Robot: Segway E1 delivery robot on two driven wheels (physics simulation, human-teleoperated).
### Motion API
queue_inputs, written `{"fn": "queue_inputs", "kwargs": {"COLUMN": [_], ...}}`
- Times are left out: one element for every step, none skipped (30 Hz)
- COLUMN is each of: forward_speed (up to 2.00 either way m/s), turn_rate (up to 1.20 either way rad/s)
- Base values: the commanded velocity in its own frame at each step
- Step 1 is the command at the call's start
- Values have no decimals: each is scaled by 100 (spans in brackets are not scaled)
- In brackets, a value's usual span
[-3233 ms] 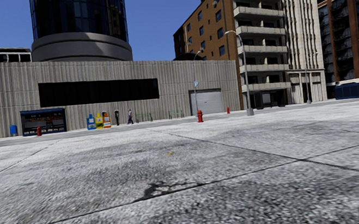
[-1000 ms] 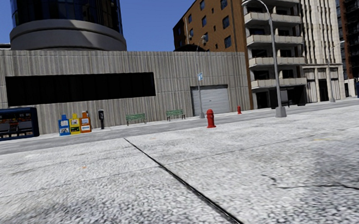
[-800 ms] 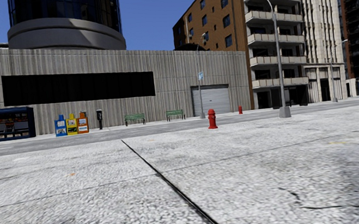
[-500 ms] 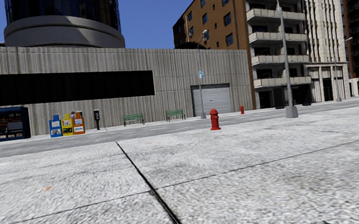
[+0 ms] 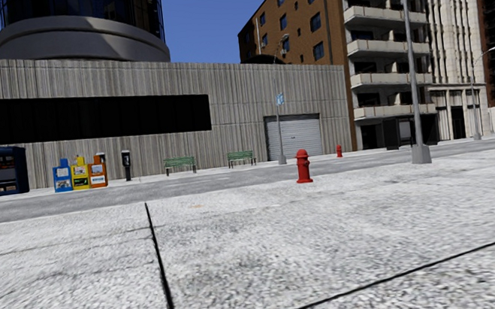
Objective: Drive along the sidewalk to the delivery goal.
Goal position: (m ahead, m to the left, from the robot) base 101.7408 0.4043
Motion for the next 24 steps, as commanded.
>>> {"fn": "queue_inputs", "kwargs": {"forward_speed": [200, 200, 200, 200, 200, 200, 200, 200, 200, 200, 200, 200, 200, 200, 200, 200, 200, 200, 200, 200, 200, 200, 200, 200], "turn_rate": [0, 0, 0, 0, 0, 0, 0, 0, 0, 0, 0, 0, 0, 0, 0, 0, 0, 0, 0, 0, 0, 0, -5, -23]}}
